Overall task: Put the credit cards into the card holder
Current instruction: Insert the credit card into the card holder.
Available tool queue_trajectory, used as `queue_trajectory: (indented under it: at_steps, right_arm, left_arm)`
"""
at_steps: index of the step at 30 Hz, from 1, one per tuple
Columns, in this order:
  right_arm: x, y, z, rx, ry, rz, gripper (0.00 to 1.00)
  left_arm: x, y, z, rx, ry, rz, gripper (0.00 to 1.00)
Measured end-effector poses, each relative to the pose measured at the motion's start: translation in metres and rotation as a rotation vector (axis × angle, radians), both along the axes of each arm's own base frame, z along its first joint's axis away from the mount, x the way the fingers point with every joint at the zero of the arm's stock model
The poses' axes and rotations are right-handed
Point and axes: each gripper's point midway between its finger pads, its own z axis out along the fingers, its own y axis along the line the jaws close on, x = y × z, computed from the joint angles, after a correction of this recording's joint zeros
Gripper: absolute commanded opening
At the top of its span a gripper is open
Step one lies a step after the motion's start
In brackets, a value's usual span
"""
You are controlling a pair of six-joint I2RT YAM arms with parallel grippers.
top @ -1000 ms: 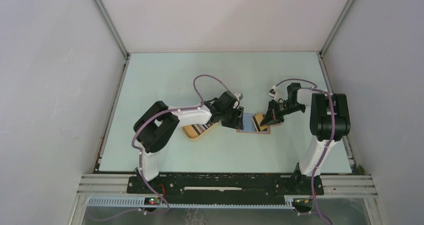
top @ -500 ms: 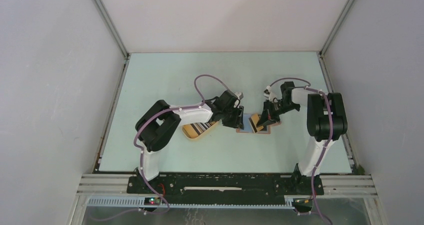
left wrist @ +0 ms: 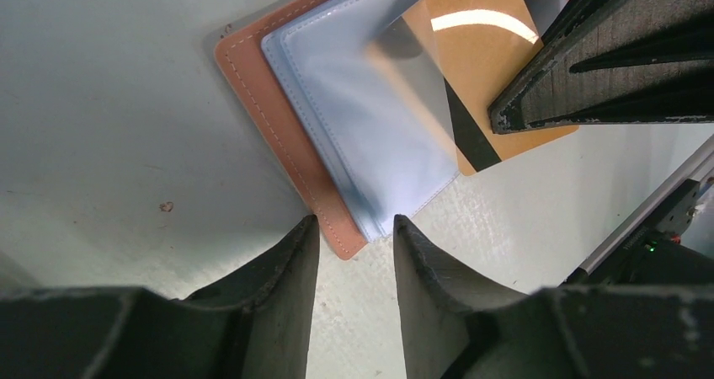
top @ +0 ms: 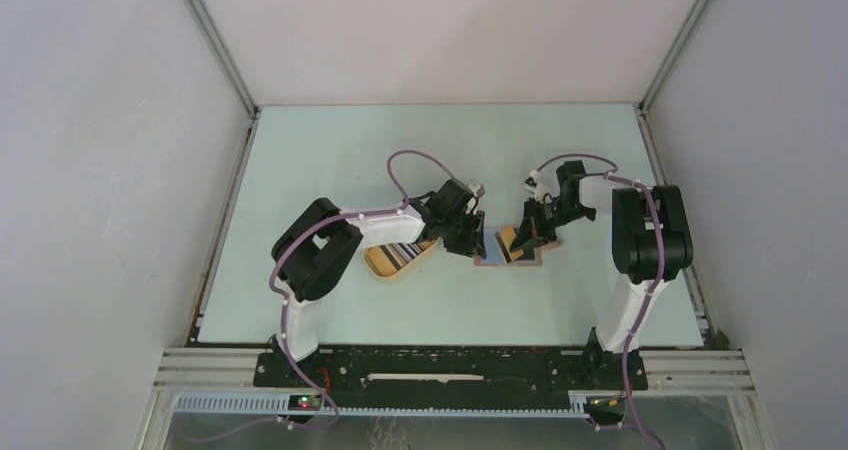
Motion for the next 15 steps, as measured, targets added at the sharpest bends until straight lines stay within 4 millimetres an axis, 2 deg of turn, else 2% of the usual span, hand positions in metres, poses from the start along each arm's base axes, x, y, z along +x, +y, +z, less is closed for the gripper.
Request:
queue_trajectory:
  at_steps: [15]
  right_arm:
    - [0.0078, -0.0016, -0.001, -0.031, -0.012, -0.062, 0.0]
  left_arm:
    - [0.001, -0.0013, 0.0, -0.042, 0.058, 0.015, 0.41]
